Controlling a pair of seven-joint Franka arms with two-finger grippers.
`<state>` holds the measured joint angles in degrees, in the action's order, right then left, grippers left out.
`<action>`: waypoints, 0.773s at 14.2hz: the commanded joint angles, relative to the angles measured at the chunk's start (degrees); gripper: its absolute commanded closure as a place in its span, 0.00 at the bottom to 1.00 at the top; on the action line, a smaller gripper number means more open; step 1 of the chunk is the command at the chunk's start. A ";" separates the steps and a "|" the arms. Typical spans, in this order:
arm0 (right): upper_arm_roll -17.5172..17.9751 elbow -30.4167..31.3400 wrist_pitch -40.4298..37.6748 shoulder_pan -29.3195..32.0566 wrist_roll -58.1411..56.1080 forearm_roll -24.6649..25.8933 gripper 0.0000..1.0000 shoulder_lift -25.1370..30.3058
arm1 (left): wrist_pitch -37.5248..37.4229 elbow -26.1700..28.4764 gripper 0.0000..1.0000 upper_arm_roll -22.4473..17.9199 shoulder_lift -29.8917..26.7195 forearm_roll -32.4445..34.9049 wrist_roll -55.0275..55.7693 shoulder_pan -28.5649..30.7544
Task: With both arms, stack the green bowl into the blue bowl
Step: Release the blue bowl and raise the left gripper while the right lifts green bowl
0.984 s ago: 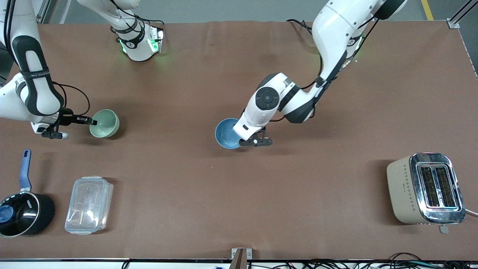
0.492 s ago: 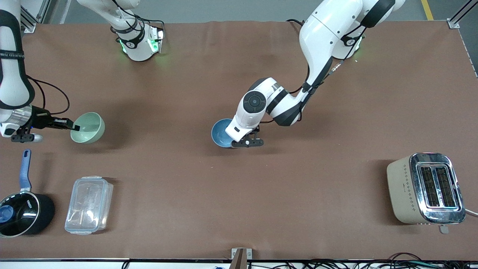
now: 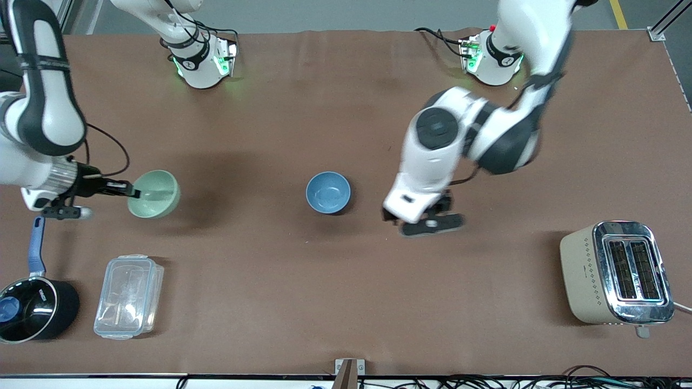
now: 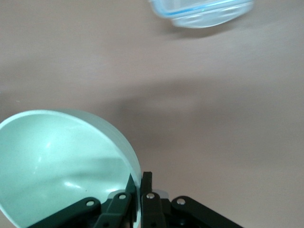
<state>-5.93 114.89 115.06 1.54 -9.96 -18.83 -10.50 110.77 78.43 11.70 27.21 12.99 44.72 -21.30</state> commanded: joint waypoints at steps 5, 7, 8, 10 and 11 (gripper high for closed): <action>22.34 0.60 12.61 -0.57 32.68 1.16 1.00 -1.17 | -11.01 2.25 0.00 0.52 -13.05 -0.15 -16.39 11.53; 26.48 0.08 17.90 -1.01 38.41 1.25 1.00 -4.77 | -14.69 2.16 0.00 0.61 -15.60 -2.86 -24.03 15.83; 27.72 -0.19 19.05 -1.45 39.48 1.60 1.00 -6.27 | -15.06 2.25 0.00 0.61 -17.26 -5.66 -27.81 18.81; 29.48 -0.28 19.68 -2.07 43.85 7.19 1.00 -7.77 | -17.07 2.25 0.00 0.78 -19.46 -8.85 -34.49 22.78; 31.23 -0.54 20.38 -2.07 47.63 10.36 1.00 -9.08 | -19.17 2.34 0.00 0.70 -20.17 -8.94 -36.53 23.23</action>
<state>22.58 115.26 134.60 -1.22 31.92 -13.26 -17.74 94.24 78.81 11.81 10.17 5.62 12.27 0.16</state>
